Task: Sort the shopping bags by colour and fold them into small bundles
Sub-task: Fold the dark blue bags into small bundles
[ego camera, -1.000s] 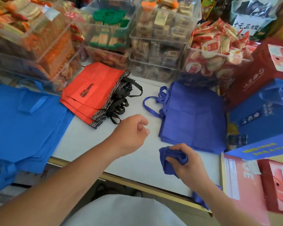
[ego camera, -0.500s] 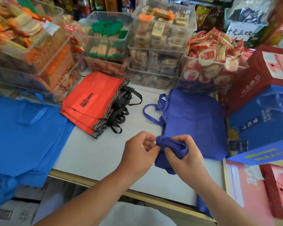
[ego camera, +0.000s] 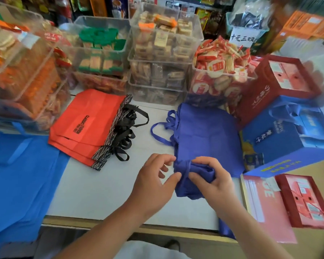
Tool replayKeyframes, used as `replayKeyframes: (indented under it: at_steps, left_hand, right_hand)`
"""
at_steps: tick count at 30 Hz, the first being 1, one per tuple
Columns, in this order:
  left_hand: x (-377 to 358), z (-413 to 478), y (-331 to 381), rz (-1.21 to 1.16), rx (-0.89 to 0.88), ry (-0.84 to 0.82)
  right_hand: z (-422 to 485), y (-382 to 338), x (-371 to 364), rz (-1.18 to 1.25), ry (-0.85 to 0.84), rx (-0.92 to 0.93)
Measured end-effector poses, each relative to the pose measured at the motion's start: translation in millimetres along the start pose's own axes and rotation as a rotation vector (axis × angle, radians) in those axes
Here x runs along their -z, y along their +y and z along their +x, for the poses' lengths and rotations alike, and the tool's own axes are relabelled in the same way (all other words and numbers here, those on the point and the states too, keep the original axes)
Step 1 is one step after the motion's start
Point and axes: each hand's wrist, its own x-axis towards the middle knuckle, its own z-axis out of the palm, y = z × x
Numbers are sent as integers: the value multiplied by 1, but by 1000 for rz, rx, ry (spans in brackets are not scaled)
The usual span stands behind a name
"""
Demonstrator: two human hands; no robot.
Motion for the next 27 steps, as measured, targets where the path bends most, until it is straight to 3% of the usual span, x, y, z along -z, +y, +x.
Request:
replayKeyframes:
  at_steps: [3, 8, 17, 21, 27]
  left_hand:
    - [-8, 8, 10, -31, 34, -167]
    - [-41, 19, 26, -168, 106, -118]
    - [-160, 29, 59, -276, 195, -117]
    - [-203, 33, 73, -224, 151, -104]
    - [-239, 42, 68, -215, 183, -93]
  right_hand:
    - [-2, -1, 16, 132, -51, -106]
    - [3, 5, 56, 272, -16, -180]
    - [21, 53, 162, 209, -68, -120]
    - [28, 69, 202, 179, -119, -66]
    - [35, 108, 239, 236, -227, -168]
